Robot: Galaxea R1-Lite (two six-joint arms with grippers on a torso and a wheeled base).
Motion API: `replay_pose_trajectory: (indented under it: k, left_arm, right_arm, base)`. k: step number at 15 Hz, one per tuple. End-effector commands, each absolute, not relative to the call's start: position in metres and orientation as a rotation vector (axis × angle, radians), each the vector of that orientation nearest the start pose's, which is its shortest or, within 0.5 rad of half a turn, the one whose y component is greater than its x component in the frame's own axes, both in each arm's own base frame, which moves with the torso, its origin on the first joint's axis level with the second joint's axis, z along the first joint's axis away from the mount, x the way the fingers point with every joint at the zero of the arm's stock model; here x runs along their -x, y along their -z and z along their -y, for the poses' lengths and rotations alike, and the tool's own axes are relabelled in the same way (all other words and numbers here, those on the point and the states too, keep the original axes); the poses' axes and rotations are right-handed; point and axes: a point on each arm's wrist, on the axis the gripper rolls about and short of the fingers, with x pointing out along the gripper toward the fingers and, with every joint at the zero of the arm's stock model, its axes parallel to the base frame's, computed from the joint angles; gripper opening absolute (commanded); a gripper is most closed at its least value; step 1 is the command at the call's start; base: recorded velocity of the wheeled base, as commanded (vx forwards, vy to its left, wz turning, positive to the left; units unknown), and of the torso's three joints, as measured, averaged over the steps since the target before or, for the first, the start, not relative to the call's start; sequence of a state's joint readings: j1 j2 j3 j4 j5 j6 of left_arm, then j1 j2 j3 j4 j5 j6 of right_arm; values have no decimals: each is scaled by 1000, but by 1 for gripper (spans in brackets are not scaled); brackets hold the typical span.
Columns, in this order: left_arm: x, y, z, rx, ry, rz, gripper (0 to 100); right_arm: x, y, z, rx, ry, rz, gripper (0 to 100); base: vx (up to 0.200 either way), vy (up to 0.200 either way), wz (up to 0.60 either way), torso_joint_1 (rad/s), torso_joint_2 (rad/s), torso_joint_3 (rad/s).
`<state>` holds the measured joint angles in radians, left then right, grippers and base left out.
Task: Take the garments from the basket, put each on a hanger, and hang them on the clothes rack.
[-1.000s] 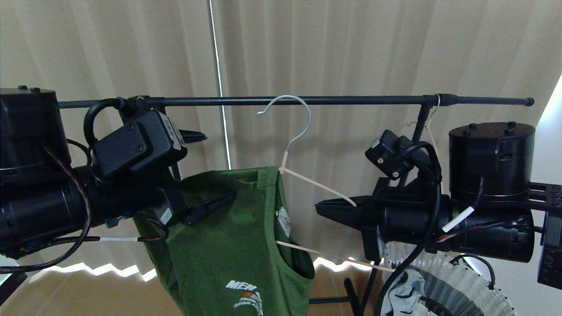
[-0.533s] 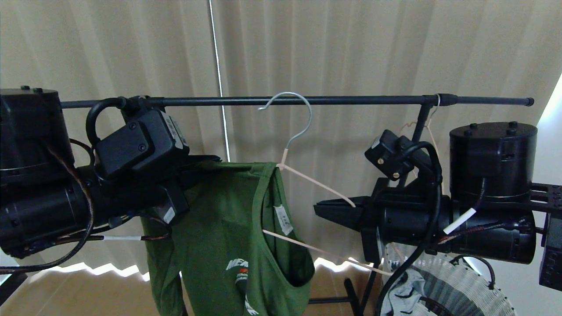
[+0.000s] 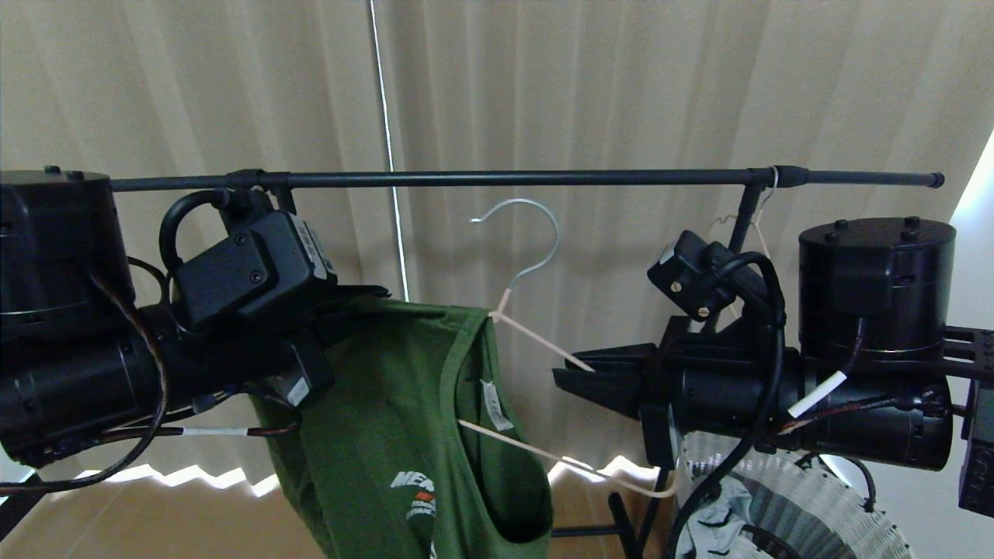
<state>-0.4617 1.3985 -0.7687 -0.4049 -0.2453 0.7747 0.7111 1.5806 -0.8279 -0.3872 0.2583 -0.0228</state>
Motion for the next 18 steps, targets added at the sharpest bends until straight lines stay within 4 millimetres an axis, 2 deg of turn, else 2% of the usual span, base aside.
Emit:
replay_pose_trajectory:
  k: [1,6,9,11,15,18]
  left_arm:
    - [-206,-229,107,-770,714,43,0]
    - [-206,-226,101,-737,420,-52,0]
    - [-204,-230,116,-557,323,-60,0]
    - [-206,-236,123,-475,289,-24,0]
    - [-208,-244,125,-414,276,55,0]
    - [-207,-252,126,-354,276,99,0]
  right_arm:
    - [-206,-199,-185,108,-956,-362,100]
    - [-196,-209,-167,100,-861,-319,100]
    - [-185,-195,-158,113,-859,-355,100]
    - [-186,-191,-160,110,-859,-339,100]
    - [-188,-183,-170,123,-858,-359,100]
    - [-201,-174,-186,122,-831,-314,100]
  base:
    - [0,0,0,0,0,0]
    - [0,0,0,0,0,0]
    - [0,0,0,0,0,0]
    - [0,0,0,0,0,0]
    - [0,0,0,0,0,0]
    - [0,0,0,0,0,0]
